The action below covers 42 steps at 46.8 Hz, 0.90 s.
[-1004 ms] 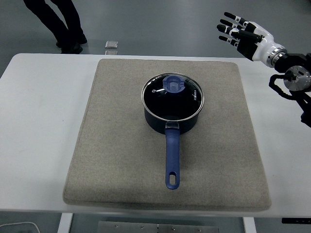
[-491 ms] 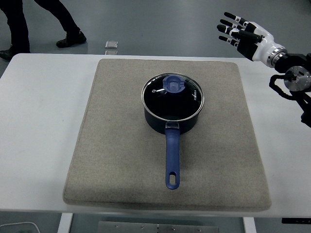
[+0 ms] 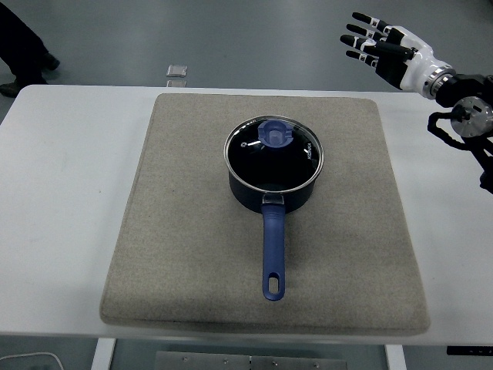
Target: Lift the pot lid and place it to the right of the pot.
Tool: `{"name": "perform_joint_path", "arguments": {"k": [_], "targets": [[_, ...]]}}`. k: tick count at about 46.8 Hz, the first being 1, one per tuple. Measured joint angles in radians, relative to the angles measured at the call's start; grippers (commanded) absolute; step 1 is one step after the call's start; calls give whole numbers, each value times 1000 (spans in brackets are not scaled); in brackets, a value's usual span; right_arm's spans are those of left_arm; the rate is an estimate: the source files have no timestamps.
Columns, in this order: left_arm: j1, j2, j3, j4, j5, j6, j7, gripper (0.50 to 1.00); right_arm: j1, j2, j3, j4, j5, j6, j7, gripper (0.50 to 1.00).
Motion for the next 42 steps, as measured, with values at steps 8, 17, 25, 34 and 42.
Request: {"name": "perform_joint_path", "arguments": {"k": [8,17,25,34,42], "targets": [[0,0,0,0,0,0,0,1000,35,2,1,0,-72,1,1,928],[0,0,0,0,0,0,0,1000,58,-1,0,27,-119,6,4,928],[0,0,0,0,0,0,0,1000,78,-8,-1,39,-243,4,9,928],[0,0,0,0,0,0,0,1000,101,-2,-2,39,-431,7,10,928],[0,0,0,0,0,0,0,1000,118,-21,-2,96,-577,35,12,928]]}}
